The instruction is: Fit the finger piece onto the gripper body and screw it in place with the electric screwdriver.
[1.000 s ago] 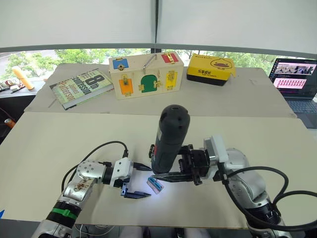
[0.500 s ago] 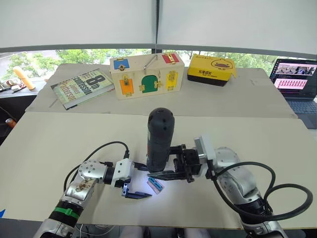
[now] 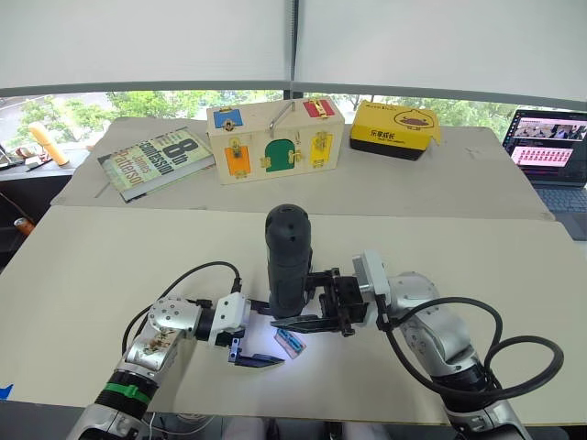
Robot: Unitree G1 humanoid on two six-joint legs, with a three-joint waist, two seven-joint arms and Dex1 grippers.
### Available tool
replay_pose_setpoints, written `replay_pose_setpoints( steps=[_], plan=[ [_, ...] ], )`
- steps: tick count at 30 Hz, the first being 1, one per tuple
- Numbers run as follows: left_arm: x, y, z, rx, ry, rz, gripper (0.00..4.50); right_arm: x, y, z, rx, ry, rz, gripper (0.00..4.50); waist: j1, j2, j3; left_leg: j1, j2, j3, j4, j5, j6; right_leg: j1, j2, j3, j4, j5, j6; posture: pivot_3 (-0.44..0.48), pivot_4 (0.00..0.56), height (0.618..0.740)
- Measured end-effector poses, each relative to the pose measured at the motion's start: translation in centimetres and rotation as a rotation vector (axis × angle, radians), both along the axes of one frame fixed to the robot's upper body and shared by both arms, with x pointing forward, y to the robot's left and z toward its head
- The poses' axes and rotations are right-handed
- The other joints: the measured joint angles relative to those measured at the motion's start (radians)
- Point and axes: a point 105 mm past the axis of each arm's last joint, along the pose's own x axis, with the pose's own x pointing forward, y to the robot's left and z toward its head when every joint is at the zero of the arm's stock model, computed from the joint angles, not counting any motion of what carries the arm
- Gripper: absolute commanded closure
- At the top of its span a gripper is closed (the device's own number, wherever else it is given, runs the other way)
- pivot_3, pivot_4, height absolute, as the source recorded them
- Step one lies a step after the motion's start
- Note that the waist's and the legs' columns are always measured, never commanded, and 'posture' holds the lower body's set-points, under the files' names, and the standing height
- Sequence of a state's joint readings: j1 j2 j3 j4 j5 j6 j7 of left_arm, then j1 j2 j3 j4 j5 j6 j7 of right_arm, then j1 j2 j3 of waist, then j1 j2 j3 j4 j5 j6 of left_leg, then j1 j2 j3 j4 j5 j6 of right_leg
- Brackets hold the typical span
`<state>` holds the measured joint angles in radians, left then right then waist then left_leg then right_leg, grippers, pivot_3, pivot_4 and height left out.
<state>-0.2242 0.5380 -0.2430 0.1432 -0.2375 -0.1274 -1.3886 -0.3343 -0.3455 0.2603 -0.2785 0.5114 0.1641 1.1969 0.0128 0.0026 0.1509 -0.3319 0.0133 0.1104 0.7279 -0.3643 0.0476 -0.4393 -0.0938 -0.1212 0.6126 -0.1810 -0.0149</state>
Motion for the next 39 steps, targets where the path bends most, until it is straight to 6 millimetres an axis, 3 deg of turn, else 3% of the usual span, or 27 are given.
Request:
replay_pose_setpoints(
  steps=[39],
  plan=[
    [-0.20, -0.82, -0.09, -0.005, -0.008, -0.009, 0.01, 0.38, -0.11, -0.86, -0.030, 0.022, 0.001, 2.55, 0.000, 0.000, 0.000, 0.000, 0.000, -0.001, 0.000, 0.000, 0.000, 0.000, 0.000, 0.000, 0.000, 0.000, 0.000, 0.000, 0.150, 0.740]
  ],
)
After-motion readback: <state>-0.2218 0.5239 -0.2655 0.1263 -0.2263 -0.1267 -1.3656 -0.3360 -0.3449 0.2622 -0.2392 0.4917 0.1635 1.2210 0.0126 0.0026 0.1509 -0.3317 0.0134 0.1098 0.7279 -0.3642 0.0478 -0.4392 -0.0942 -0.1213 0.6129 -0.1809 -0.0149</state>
